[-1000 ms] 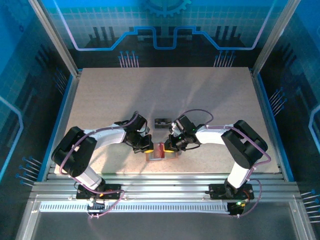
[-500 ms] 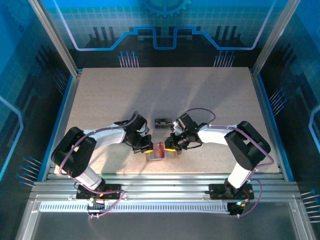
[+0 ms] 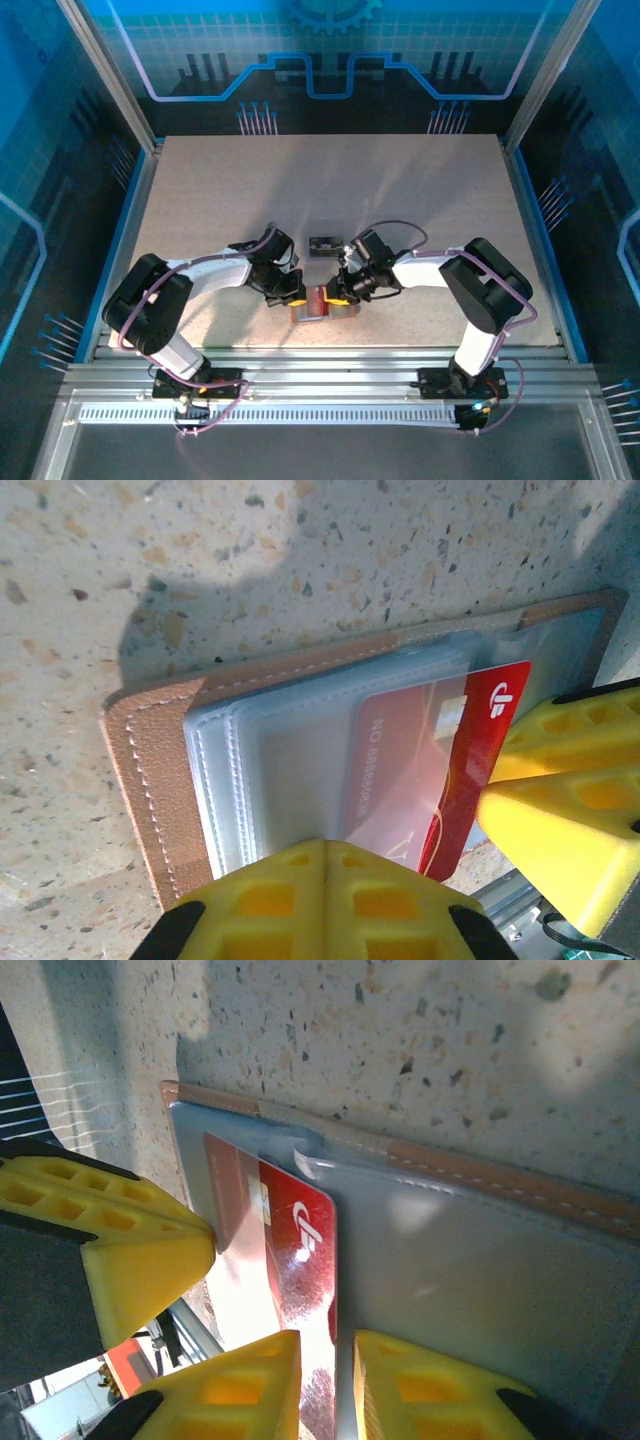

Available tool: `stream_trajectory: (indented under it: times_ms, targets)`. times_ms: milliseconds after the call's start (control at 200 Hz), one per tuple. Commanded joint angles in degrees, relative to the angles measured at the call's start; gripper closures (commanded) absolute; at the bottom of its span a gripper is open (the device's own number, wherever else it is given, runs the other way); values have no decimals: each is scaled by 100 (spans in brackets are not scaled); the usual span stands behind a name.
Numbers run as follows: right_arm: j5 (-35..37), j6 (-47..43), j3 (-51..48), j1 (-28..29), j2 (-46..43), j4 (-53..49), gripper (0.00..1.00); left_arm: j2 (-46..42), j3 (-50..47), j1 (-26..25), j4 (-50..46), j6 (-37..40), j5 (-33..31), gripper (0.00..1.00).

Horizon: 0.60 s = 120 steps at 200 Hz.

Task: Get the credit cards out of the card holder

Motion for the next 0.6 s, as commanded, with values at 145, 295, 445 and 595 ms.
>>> stream_trajectory:
  times_ms: [145, 295, 445, 595]
  targets:
    - [-160, 126, -92, 31, 178, 148, 79, -104, -126, -39, -241, 65, -118, 100]
    - [-162, 186, -125, 18, 116, 222, 81, -112, -118, -39, -249, 74, -118, 100]
    - [-177, 245, -143, 23, -28, 268, 84, -104, -127, -36, -243, 70, -118, 100]
    - [-140, 217, -136, 14, -115, 215, 86, -96, -135, -39, -241, 74, -116, 100]
